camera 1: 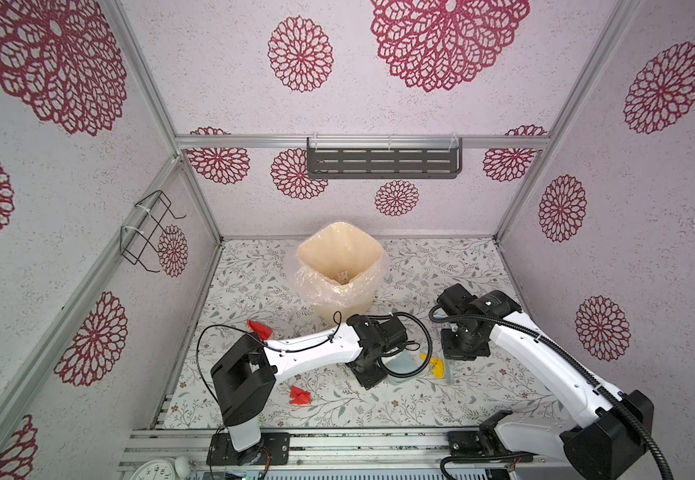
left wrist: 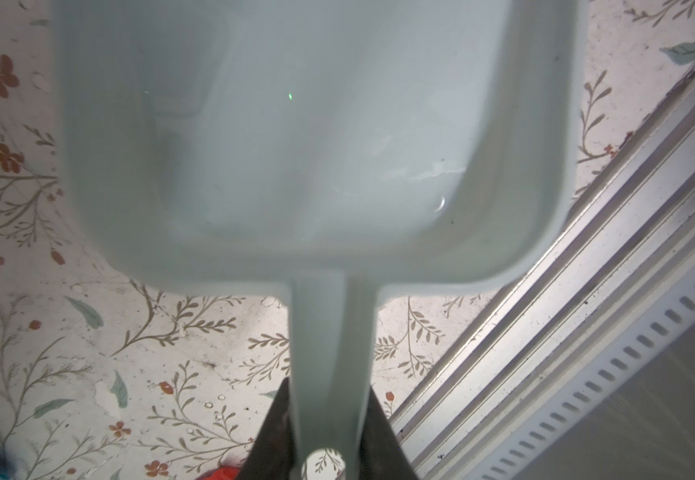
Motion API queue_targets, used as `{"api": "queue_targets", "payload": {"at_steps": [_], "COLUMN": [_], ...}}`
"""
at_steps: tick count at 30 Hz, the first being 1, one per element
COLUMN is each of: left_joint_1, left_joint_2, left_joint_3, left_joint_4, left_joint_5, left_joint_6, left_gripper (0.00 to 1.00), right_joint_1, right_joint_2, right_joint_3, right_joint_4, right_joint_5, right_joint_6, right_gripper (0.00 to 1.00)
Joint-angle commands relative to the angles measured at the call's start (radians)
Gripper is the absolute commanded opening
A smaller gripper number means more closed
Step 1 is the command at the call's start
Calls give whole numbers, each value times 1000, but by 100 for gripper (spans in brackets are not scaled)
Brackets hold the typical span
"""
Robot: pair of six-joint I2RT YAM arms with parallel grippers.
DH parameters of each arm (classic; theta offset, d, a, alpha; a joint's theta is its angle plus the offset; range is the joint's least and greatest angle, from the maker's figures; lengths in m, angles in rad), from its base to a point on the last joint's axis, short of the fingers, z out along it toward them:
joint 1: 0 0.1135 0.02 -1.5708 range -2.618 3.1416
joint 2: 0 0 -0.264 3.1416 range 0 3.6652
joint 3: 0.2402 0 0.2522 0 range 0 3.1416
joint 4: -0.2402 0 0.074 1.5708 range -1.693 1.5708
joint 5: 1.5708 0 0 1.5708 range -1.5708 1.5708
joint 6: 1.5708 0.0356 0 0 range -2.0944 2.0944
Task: Sweep away the paper scraps from the table
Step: 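Sweep the yellow scrap into the dustpan with the right gripper's brush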
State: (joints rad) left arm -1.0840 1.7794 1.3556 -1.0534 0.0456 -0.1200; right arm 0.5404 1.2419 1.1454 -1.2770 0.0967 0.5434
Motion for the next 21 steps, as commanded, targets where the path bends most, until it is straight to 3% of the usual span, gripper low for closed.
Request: {"api": "queue_targets", "payload": {"at_steps": [1, 9, 21], "left_joint_1": [-8, -11, -7], "left_joint_2": [34, 71, 140], "left_joint_3": [26, 46, 110], "left_joint_4": [-2, -3, 10], "left_joint_5": [16, 21, 21], "left_joint_6": [37, 69, 148], "left_gripper": [0, 0, 0], "right_joint_1": [15, 7, 0], "right_joint_2": [-4, -6, 53], "right_joint_3": [32, 93, 104], "right_joint_4": [11, -98, -54], "right_joint_5": [-27, 138, 140], "right_joint_6": [37, -2, -86], "right_gripper": [0, 0, 0]}}
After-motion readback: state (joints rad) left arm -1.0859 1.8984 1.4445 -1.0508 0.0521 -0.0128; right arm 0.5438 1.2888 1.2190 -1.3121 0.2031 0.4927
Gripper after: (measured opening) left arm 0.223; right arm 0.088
